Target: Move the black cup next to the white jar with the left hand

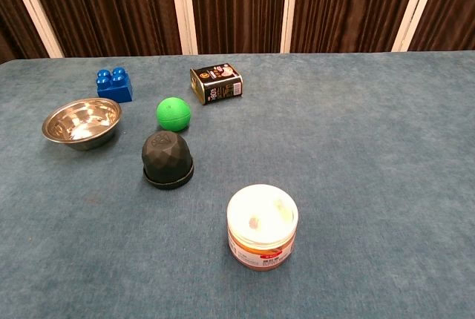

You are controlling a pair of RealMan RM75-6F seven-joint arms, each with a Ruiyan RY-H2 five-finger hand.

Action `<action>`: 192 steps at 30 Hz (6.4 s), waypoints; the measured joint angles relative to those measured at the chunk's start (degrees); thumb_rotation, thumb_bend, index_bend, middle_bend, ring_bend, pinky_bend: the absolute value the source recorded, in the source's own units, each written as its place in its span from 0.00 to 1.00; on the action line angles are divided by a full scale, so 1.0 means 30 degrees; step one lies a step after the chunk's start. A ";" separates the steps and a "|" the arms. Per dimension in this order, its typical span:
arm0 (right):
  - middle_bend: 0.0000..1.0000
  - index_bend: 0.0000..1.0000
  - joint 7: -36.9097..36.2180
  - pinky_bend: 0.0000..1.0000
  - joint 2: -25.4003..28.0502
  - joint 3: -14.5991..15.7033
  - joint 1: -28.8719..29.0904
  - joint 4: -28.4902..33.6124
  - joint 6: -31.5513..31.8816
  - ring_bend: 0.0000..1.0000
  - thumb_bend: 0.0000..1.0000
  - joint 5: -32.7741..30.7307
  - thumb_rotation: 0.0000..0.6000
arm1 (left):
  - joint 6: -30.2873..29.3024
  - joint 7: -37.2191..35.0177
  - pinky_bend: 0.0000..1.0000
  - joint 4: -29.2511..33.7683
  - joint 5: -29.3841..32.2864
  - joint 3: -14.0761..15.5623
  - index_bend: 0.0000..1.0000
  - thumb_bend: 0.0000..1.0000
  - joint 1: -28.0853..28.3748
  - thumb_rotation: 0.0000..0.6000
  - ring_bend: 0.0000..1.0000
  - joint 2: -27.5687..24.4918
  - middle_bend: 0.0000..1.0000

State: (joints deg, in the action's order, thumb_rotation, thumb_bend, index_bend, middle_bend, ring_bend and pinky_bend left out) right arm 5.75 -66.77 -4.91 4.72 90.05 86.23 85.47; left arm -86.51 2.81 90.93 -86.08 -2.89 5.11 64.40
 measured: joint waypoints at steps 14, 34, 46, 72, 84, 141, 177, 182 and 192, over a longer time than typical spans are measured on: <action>0.00 0.03 -0.0312 0.02 0.0255 0.0053 -0.0195 0.0224 0.0394 0.02 0.18 0.0247 1.00 | 0.0310 0.0111 0.10 0.0112 -0.0362 0.0270 0.13 0.23 0.0122 1.00 0.00 0.0084 0.02; 0.00 0.03 -0.1637 0.01 0.0737 0.0003 -0.0207 0.0339 -0.0052 0.02 0.19 -0.0082 1.00 | 0.3562 -0.5203 0.00 -0.1320 -0.2037 0.0742 0.12 0.18 0.2573 1.00 0.00 0.3294 0.09; 0.00 0.03 -0.1795 0.01 0.0680 -0.0099 -0.0036 0.0074 -0.0339 0.02 0.18 -0.0253 1.00 | 0.5305 -0.6055 0.00 -0.3146 -0.1252 -0.0109 0.12 0.16 0.4683 1.00 0.00 0.8676 0.10; 0.00 0.03 -0.1718 0.01 0.0542 -0.0047 -0.0009 0.0049 -0.0462 0.02 0.19 -0.0377 1.00 | 0.5972 -0.5632 0.00 -0.6288 0.0936 -0.1609 0.13 0.15 0.6251 1.00 0.00 1.2674 0.08; 0.00 0.03 -0.1735 0.01 0.0608 -0.0053 0.0045 0.0006 -0.0617 0.02 0.18 -0.0448 1.00 | 0.6614 -0.4066 0.00 -0.7169 0.2403 -0.2241 0.13 0.14 0.6710 1.00 0.00 1.3783 0.08; 0.00 0.03 -0.2035 0.01 0.1604 -0.0407 0.0463 0.0753 -0.1395 0.02 0.18 -0.1140 1.00 | 0.7118 0.0355 0.00 -0.8719 0.4321 -0.2928 0.13 0.16 0.8250 1.00 0.00 1.6231 0.21; 0.00 0.03 -0.1627 0.01 0.0912 -0.0107 0.0300 0.0439 -0.1134 0.02 0.19 -0.0982 1.00 | 0.7259 0.1203 0.00 -0.9114 0.5179 -0.3537 0.33 0.45 0.8686 1.00 0.00 1.6954 0.37; 0.00 0.03 -0.1615 0.01 0.0805 -0.0069 0.0299 0.0330 -0.1133 0.02 0.19 -0.0928 1.00 | 0.7138 0.1319 0.00 -0.8946 0.5237 -0.3612 0.37 0.46 0.8672 1.00 0.00 1.6948 0.38; 0.00 0.03 -0.1428 0.01 0.0697 -0.0160 0.0489 0.0392 -0.1314 0.02 0.18 -0.0952 1.00 | 0.6287 0.1578 0.00 -0.6223 0.4469 -0.3581 0.39 0.46 0.8573 1.00 0.00 1.5938 0.40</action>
State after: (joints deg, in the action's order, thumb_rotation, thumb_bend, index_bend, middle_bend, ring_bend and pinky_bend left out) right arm 1.47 -64.68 -5.39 6.18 91.22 82.28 82.61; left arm -67.65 7.55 72.26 -72.67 -13.63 30.83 112.21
